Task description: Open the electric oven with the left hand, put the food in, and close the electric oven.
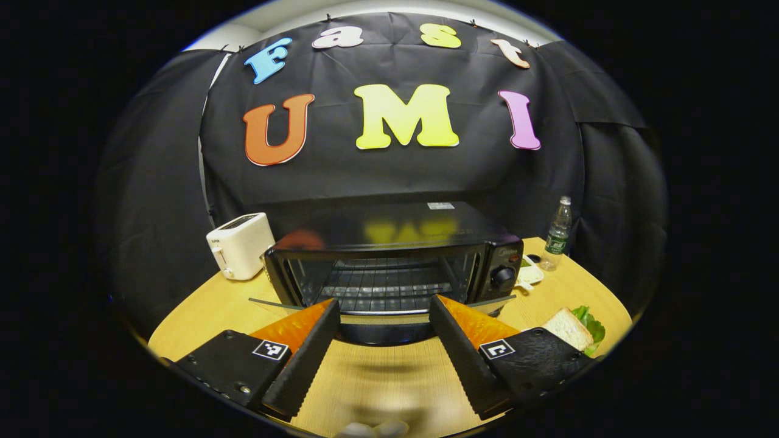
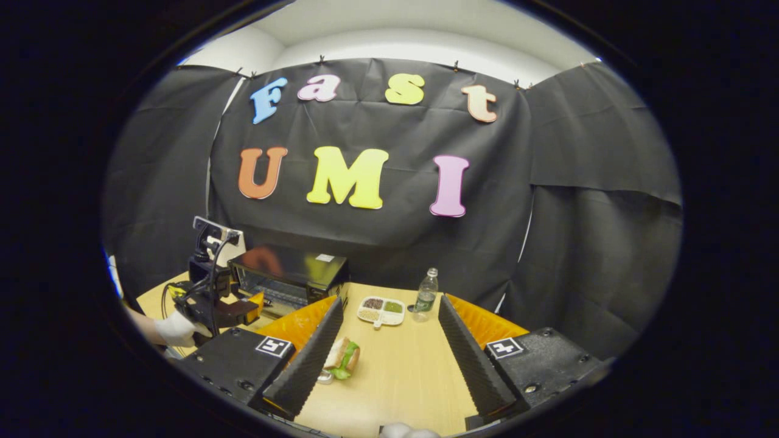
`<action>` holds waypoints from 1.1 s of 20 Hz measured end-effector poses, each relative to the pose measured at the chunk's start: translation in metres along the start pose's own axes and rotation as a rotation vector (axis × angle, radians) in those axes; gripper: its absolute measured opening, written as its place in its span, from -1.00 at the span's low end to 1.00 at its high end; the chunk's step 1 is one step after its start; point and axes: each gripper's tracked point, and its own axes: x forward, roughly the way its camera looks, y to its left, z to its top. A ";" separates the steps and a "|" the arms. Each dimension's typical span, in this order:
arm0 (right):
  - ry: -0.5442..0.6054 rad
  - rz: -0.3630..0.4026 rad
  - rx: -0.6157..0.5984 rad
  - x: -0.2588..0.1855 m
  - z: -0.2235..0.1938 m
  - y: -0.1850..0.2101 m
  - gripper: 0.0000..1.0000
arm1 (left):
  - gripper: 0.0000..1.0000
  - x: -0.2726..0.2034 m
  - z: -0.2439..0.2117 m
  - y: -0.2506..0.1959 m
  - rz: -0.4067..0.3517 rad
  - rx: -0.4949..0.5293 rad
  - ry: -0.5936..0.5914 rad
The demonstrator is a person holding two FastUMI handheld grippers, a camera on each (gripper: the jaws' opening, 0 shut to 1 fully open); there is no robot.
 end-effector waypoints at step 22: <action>0.084 0.000 0.013 -0.024 -0.050 0.018 1.00 | 0.92 -0.036 -0.131 -0.007 -0.052 -0.011 0.193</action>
